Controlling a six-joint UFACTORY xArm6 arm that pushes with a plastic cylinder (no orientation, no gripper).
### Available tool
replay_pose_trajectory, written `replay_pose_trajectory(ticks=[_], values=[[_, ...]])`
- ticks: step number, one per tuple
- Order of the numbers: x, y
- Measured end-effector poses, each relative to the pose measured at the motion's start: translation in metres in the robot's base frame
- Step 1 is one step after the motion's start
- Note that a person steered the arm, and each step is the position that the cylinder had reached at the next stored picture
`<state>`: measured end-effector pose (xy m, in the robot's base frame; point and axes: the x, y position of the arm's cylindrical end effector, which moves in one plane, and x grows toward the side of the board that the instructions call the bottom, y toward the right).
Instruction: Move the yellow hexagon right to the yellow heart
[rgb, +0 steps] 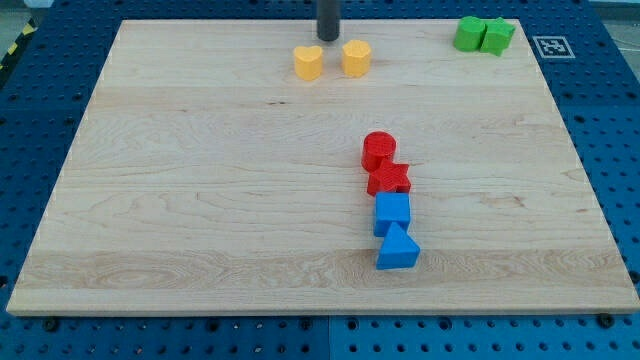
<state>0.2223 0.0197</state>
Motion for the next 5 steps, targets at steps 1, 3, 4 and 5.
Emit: replay_pose_trajectory(ticks=[1,3,4,5], values=[[0.015,0.020],[0.039,0.035],[0.039,0.038],[0.046,0.075]])
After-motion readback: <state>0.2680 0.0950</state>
